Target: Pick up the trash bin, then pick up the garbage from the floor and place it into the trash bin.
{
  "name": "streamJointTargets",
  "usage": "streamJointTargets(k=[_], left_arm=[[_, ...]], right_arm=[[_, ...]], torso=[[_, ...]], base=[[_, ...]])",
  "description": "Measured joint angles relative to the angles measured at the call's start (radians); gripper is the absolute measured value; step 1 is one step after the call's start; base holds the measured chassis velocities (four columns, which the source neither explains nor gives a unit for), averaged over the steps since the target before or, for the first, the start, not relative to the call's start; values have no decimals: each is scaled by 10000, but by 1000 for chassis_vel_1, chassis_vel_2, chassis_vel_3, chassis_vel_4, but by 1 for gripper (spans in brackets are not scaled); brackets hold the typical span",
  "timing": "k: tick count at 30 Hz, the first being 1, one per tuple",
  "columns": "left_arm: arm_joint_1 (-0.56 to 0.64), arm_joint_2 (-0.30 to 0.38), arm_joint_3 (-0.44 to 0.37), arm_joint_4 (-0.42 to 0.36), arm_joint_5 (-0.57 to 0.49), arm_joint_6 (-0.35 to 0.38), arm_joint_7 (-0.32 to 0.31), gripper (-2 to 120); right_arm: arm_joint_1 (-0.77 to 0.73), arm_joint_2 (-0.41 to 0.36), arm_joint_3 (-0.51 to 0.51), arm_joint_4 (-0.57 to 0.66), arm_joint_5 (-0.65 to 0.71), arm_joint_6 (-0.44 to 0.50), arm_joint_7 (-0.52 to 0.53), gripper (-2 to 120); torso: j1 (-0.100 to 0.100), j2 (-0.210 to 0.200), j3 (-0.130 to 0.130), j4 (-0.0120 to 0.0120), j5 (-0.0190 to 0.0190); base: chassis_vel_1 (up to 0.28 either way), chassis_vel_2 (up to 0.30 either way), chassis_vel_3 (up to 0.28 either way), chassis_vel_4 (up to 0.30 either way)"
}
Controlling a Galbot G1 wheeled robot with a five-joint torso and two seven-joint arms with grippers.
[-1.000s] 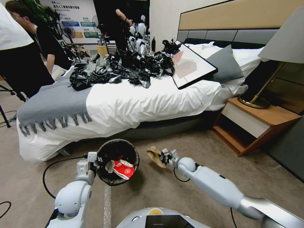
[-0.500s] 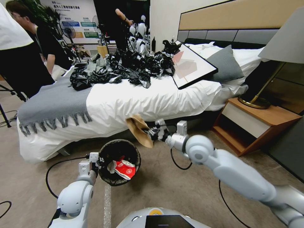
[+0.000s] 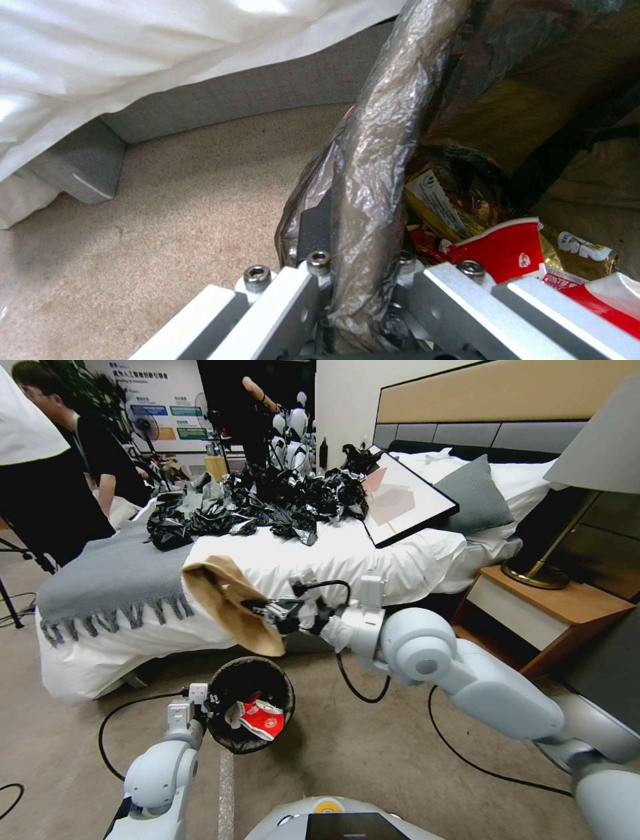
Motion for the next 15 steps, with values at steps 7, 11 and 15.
streamJointTargets(k=[7,11,15], left_arm=[[37,134,-115,-175,-53,0,3,0],[43,186,-164,-217,-98,0,2,0],[38,185,-163,-255,-117,0,3,0]], right_arm=[[-785,104,-714,-1059,-1248,-13,-335,1],[-1129,207,-994,-1608,-1710,14,-444,1],[-1477,296,-1166,-2133,-2094,83,-510,1]], torso=[[0,0,0,-2,2],[0,0,0,-1,1],[0,0,0,-1,1]], base=[[0,0,0,0],[0,0,0,0],[0,0,0,0]])
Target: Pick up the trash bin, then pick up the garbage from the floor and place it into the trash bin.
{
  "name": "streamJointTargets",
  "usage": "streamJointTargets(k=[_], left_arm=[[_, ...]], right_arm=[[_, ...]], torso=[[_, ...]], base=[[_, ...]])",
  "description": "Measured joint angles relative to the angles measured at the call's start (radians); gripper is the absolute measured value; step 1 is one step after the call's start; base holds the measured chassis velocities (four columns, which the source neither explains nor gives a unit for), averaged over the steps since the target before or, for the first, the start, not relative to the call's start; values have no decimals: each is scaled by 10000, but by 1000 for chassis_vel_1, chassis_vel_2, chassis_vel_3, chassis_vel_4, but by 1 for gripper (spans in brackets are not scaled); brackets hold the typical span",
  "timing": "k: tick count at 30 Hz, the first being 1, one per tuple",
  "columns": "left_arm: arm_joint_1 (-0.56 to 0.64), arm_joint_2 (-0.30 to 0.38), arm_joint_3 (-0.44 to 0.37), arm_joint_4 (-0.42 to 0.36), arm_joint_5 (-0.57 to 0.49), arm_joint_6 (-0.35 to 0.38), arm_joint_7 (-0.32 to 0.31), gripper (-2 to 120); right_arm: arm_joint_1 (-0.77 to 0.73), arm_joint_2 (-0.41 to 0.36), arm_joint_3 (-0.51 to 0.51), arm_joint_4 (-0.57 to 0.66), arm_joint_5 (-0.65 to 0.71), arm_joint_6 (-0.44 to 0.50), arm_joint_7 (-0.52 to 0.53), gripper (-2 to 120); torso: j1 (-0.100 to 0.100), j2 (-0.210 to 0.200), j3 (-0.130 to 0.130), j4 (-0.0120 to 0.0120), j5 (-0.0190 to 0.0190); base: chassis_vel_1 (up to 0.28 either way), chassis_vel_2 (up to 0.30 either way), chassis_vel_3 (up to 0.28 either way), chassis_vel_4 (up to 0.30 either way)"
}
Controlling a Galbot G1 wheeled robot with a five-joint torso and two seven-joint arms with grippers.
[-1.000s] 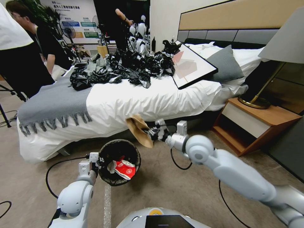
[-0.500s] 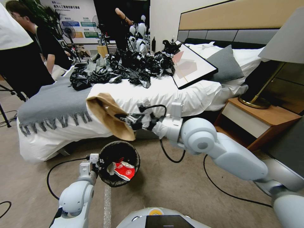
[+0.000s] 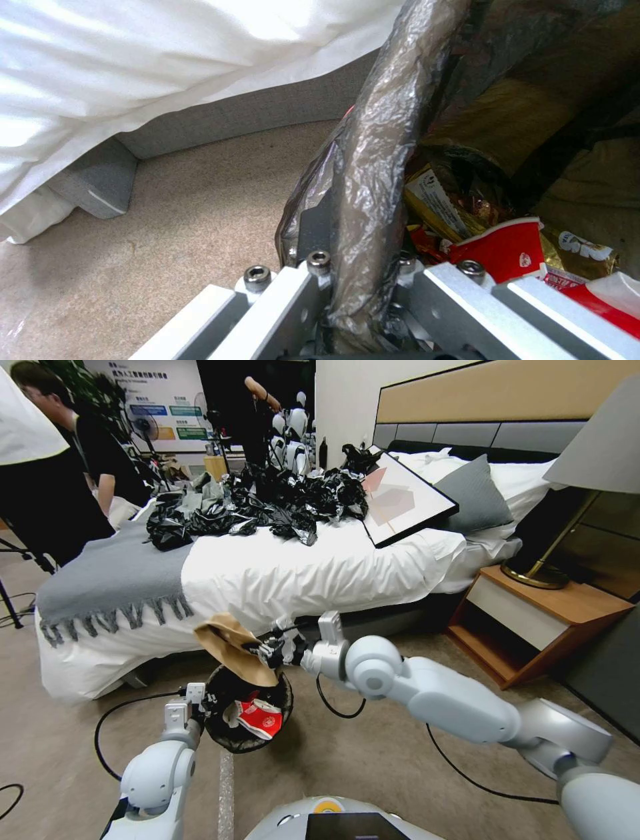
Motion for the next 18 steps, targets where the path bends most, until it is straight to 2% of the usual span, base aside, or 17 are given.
streamJointTargets(k=[9,18], left_arm=[[0,-10,-3,25,-6,0,1,0],[-26,-115,-20,150,29,0,12,0]], right_arm=[[-279,216,-233,-438,-172,69,42,1],[-93,1141,-559,-834,-106,124,353,1]], torso=[[0,0,0,0,0],[0,0,0,1,-1]], base=[[0,0,0,0],[0,0,0,0]])
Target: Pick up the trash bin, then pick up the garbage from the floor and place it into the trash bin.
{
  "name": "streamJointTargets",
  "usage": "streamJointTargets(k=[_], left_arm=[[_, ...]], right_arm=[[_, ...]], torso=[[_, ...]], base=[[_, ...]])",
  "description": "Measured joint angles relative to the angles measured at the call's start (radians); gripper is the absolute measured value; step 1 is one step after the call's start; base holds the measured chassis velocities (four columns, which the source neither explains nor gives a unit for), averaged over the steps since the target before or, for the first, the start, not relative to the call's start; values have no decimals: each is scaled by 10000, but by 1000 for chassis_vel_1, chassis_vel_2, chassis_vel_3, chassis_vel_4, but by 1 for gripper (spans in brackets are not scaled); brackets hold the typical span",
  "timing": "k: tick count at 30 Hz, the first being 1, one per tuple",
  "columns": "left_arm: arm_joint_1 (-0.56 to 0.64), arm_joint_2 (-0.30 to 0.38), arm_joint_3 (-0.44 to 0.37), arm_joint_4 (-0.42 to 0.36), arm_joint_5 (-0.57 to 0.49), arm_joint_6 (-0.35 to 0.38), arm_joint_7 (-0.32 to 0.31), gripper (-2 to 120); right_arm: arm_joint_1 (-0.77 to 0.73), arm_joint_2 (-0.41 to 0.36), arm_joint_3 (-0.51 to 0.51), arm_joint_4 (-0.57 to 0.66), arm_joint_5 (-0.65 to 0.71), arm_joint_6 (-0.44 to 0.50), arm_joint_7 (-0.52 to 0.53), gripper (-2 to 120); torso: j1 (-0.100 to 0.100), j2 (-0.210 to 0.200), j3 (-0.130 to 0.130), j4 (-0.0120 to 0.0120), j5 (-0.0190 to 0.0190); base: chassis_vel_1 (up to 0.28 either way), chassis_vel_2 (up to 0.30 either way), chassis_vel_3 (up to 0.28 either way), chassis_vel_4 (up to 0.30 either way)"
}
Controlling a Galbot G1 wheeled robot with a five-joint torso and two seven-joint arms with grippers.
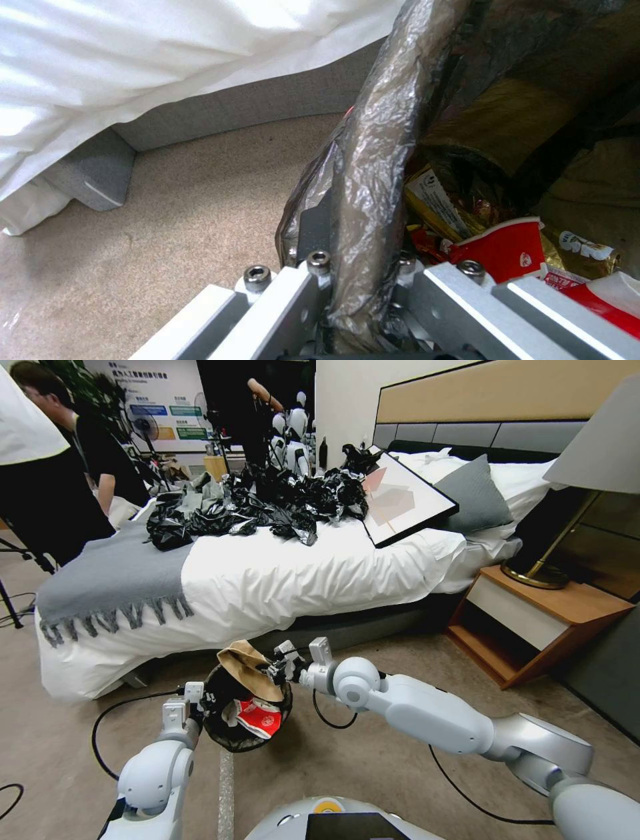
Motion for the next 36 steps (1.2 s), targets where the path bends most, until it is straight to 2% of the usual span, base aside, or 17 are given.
streamJointTargets(k=[6,9,10,13,14,16,18,20,21,24,25,27,29,31,36], left_arm=[[3,-12,-20,32,7,0,5,0],[15,-3,-76,40,5,0,14,0],[15,-3,-76,40,5,0,14,0],[-16,-21,-78,64,3,0,16,0],[-16,-21,-78,64,3,0,16,0],[-25,-38,-73,83,3,0,15,0],[-25,-44,-70,91,3,0,15,0],[-25,-51,-68,105,4,0,14,0],[-25,-51,-68,105,4,0,14,0],[-23,-33,-72,142,4,0,14,0],[-23,-33,-72,142,4,0,14,0],[-54,-6,-74,191,3,0,18,0],[-75,-1,-74,204,3,0,19,0],[-103,1,-65,247,3,0,21,0],[-115,-1,-56,299,3,0,23,0]], right_arm=[[13,321,-136,-135,24,-21,124,1],[-59,378,-158,-281,-4,-39,209,16],[-59,378,-158,-281,-4,-39,209,16],[-133,542,-159,-355,-18,-19,284,29],[-133,542,-159,-355,-18,-19,284,29],[-132,584,-148,-386,-12,-23,302,41],[-132,585,-133,-405,-11,-31,303,44],[-149,544,-94,-452,-29,-43,305,54],[-149,544,-94,-452,-29,-43,305,54],[-296,426,-18,-483,-114,-55,303,69],[-296,426,-18,-483,-114,-55,303,69],[-399,290,4,-492,-218,-62,286,81],[-430,254,21,-497,-255,-62,276,84],[-491,199,96,-498,-257,-62,271,96],[-548,191,151,-514,-255,-62,271,100]], torso=[[0,1,0,0,0],[0,0,0,-2,0],[0,0,0,-2,0],[0,0,0,-1,0],[0,0,0,-1,0],[0,0,0,0,1],[0,0,0,-1,0],[0,0,0,-1,1],[0,0,0,-1,1],[0,0,0,-1,1],[0,0,0,-1,1],[0,0,0,-2,1],[0,0,0,-2,2],[0,0,0,-2,2],[0,0,0,-1,2]], base=[[0,0,0,0],[0,0,0,0],[0,0,0,0],[0,0,0,0],[0,0,0,0],[0,0,0,0],[0,0,0,0],[0,0,0,0],[0,0,0,0],[0,0,0,0],[0,0,0,0],[0,0,0,0],[0,0,0,0],[0,0,0,0],[0,0,0,0]])
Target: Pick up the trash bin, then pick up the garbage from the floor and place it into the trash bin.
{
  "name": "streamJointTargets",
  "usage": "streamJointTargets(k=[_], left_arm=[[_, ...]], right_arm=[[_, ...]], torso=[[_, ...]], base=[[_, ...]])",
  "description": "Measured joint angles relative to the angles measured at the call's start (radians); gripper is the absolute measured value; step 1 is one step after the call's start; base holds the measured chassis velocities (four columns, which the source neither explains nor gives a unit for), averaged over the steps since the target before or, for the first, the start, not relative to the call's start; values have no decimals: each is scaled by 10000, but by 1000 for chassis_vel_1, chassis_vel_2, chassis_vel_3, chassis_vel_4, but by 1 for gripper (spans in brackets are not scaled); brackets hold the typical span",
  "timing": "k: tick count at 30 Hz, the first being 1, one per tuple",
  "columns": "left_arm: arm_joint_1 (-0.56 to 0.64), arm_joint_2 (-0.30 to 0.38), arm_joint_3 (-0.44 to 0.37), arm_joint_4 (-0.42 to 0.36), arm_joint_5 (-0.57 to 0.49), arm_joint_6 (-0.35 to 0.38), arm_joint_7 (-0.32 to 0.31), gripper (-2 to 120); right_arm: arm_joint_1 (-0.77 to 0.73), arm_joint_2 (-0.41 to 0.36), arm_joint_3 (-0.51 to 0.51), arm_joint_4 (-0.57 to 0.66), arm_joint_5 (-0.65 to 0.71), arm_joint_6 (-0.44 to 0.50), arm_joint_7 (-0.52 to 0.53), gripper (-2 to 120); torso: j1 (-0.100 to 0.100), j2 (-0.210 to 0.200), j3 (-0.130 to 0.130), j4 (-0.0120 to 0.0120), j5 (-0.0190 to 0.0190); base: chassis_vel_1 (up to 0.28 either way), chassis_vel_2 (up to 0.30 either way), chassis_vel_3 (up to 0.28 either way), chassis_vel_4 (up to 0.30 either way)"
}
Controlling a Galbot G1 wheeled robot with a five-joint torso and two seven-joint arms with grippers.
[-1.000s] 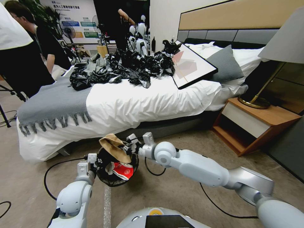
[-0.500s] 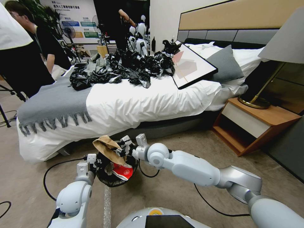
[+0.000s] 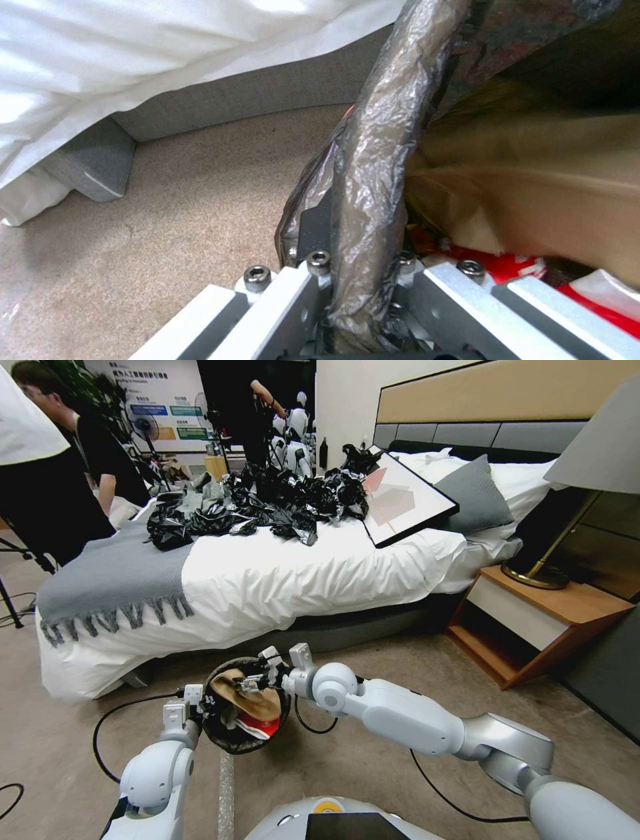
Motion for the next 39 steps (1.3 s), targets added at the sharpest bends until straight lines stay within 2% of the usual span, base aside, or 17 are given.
streamJointTargets(k=[9,18,21,22,24,25,27,29,30,31,32,33,35,36,37,38,39], left_arm=[[-12,26,-17,-18,0,0,8,0],[62,61,-14,-129,-7,0,38,0],[105,89,-25,-271,58,0,142,0],[105,89,-25,-271,58,0,142,0],[121,91,3,-302,83,0,150,0],[121,91,3,-302,83,0,150,0],[123,103,19,-336,78,0,151,0],[128,151,24,-391,67,0,145,0],[128,151,24,-391,67,0,145,0],[131,160,25,-405,65,0,142,0],[146,190,16,-410,55,0,128,0],[146,190,16,-410,55,0,128,0],[183,256,-1,-411,28,-1,100,0],[183,256,-1,-411,28,-1,100,0],[187,268,-11,-423,-3,-1,91,0],[187,268,-11,-423,-3,-1,91,0],[178,268,-18,-455,-47,-2,67,0]], right_arm=[[70,-271,176,354,112,-23,19,100],[695,-815,1747,1495,437,22,707,100],[407,-1426,3046,1913,-305,3,886,100],[407,-1426,3046,1913,-305,3,886,100],[-331,-1826,3947,1918,-1516,115,645,100],[-331,-1826,3947,1918,-1516,115,645,100],[-899,-2135,4584,1788,-2478,415,293,100],[-1837,-2492,5893,1602,-3694,839,-131,100],[-1837,-2492,5893,1602,-3694,839,-131,100],[-2167,-2533,6352,1579,-4018,964,-214,100],[-2920,-2537,7321,1555,-4554,1151,-339,100],[-2920,-2537,7321,1555,-4554,1151,-339,100],[-4341,-2420,8776,1424,-5607,1651,-567,100],[-4341,-2420,8776,1424,-5607,1651,-567,100],[-5089,-2275,9483,1269,-6354,2062,-749,100],[-5089,-2275,9483,1269,-6354,2062,-749,100],[-5697,-2082,10105,1098,-7074,2509,-946,100]], torso=[[0,0,0,0,0],[0,0,0,3,1],[0,1,-1,0,1],[0,1,-1,0,1],[-1,0,0,-3,3],[-1,0,0,-3,3],[-1,0,0,-2,3],[0,0,-1,-4,5],[0,0,-1,-4,5],[0,0,0,0,3],[-1,0,0,0,4],[-1,0,0,0,4],[-2,1,-1,0,5],[-2,1,-1,0,5],[-1,-1,0,-1,4],[-1,-1,0,-1,4],[-1,0,-1,-2,7]], base=[[0,0,0,0],[0,0,0,0],[0,0,0,0],[0,0,0,0],[0,0,0,0],[0,0,0,0],[0,0,0,0],[0,0,0,0],[0,0,0,0],[0,0,0,0],[0,0,0,0],[0,0,0,0],[0,0,0,0],[0,0,0,0],[0,0,0,0],[0,0,0,0],[0,0,0,0]])
